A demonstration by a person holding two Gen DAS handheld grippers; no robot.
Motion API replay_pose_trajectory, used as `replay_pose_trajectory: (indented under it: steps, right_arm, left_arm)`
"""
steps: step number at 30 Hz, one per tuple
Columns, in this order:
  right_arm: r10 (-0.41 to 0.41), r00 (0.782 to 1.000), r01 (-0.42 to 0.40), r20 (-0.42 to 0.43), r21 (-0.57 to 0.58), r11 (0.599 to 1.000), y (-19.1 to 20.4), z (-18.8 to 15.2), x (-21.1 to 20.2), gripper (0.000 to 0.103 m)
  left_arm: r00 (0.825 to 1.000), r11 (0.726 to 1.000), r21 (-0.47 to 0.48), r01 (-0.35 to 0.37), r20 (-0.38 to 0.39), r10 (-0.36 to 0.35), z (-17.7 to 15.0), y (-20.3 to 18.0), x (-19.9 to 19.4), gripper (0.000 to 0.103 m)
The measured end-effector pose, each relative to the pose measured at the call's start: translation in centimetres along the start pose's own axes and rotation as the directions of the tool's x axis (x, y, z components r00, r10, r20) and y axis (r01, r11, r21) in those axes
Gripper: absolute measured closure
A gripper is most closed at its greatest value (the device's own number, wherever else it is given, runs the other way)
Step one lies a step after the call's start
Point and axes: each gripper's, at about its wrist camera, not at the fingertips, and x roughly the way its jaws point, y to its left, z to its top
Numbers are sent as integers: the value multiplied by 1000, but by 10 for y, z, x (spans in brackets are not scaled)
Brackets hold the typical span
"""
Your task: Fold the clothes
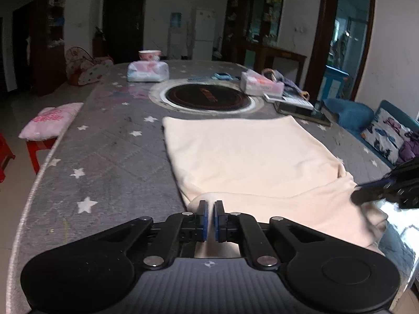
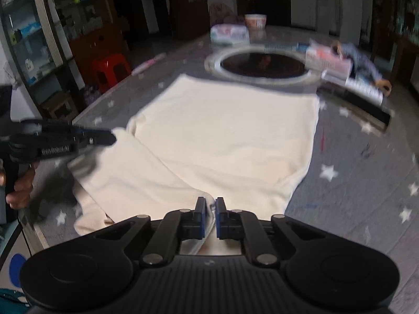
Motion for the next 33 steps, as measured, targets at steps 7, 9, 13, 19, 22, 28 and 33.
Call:
replay_pose_trajectory:
  steps: [7, 9, 13, 19, 22, 28, 33]
  right_arm:
    - [-44, 999, 44, -1, 5, 999, -3, 5, 15, 95]
    - [-65, 998, 65, 5, 19, 998, -8, 2, 21, 91]
    - [9, 1000, -7, -14, 93, 996, -17, 1, 19, 79]
    - [28, 999, -25, -29, 97, 995, -18, -3, 26, 82]
    - [22, 1000, -20, -19, 82, 996, -15, 1, 26, 100]
    - [-77, 995, 77, 58, 2, 997, -3, 11, 15, 101]
    - [20, 1000, -22, 22, 111, 994, -19, 8, 21, 92]
  left_arm:
    - [1000, 999, -36, -7, -4, 7, -2, 6, 2, 98]
    - [1000, 999, -47, -9, -5, 8, -3, 8, 3, 98]
    - [1000, 998, -67, -12, -8, 12, -4, 11, 4, 98]
    - [1000, 996, -83, -17, -6, 16, -6, 13, 5, 98]
    - [1000, 996, -93, -17, 0, 17, -6, 15, 3, 98]
    - [1000, 994, -108, -30, 4, 31, -6, 17, 5, 98]
    - [1000, 992, -127, -9, -3, 9, -6, 21, 3, 97]
